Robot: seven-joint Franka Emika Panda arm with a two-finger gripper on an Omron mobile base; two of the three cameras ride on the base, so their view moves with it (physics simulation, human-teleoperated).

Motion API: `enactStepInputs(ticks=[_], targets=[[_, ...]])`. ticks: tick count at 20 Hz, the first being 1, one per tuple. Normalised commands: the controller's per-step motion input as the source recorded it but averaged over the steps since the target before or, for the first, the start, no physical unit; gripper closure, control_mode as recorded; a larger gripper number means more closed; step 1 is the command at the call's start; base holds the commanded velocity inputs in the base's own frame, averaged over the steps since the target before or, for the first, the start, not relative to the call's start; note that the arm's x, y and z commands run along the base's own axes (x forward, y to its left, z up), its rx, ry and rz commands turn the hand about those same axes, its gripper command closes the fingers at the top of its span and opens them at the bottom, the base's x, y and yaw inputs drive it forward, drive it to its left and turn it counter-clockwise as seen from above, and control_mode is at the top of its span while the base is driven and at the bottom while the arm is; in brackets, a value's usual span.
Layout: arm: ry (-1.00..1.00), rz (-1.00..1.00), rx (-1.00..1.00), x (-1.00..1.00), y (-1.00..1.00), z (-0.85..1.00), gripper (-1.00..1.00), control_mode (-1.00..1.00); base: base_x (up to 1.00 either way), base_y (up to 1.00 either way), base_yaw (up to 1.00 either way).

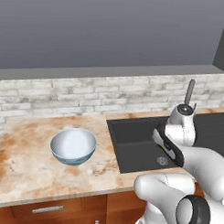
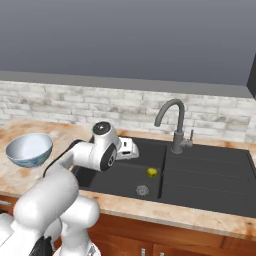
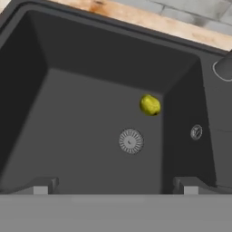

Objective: Pick the limes from the cabinet and place them in one bowl. Pick the pear from the sink and place it in the other bowl.

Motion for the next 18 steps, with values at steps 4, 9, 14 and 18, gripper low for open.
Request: enactStepInputs(ticks=[4,9,14,18], targets=[[0.03,0.00,-0.05,0.17,-0.06,-0.63,-1.00,-1.00,0.00,0.00,0.00],[0.08,0.00,-0.01,0.43,-0.23,-0.46,-1.00,-1.00,0.00,0.00,0.00],[0.00,0.01,0.00,0.62,-0.24,-0.15,-1.00,-1.00,0.00,0.00,0.00],[0.00,0.01,0.00,0.51,-0.22,-0.01,-1.00,-1.00,0.00,0.00,0.00]])
